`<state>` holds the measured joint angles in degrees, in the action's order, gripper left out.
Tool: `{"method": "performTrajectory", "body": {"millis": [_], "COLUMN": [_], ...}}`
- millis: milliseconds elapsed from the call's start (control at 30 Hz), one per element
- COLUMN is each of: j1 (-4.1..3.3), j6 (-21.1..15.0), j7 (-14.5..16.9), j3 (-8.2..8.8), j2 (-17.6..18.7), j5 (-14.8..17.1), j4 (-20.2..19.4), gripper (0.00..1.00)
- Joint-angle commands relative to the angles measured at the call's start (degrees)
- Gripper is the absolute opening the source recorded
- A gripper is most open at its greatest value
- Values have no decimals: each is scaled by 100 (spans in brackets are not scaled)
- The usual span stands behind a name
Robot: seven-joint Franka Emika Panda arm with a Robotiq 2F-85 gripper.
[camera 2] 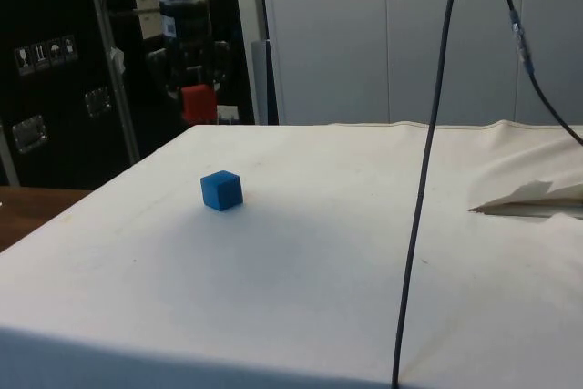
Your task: Stack the two cubes.
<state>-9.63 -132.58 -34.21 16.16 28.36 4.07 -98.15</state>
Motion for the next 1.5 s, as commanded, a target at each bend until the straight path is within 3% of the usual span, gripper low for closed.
{"method": "performTrajectory", "body": {"millis": [0,133,233,267,367,500,733,767,933,1467], "j1": [0,-57,-52,-17,-57,-23,-11,-23,6,17], "j6": [-6,0,-6,11,-40,-11,-413,-304,-716,-888], "j7": [-11,-115,-172,-120,-223,-212,-258,-269,-269,-430], "j3": [-6,-17,-74,-86,-126,-195,-321,-292,-378,-401], "j2": [0,17,-6,17,-29,-6,-126,-92,-126,195], "j5": [-6,-69,-115,-86,-132,-115,-29,-97,6,-11], "j4": [6,0,-46,-6,-126,-166,-665,-596,-928,-802], "gripper": [2,2,2,2,2,2,2,2,2,2]}}
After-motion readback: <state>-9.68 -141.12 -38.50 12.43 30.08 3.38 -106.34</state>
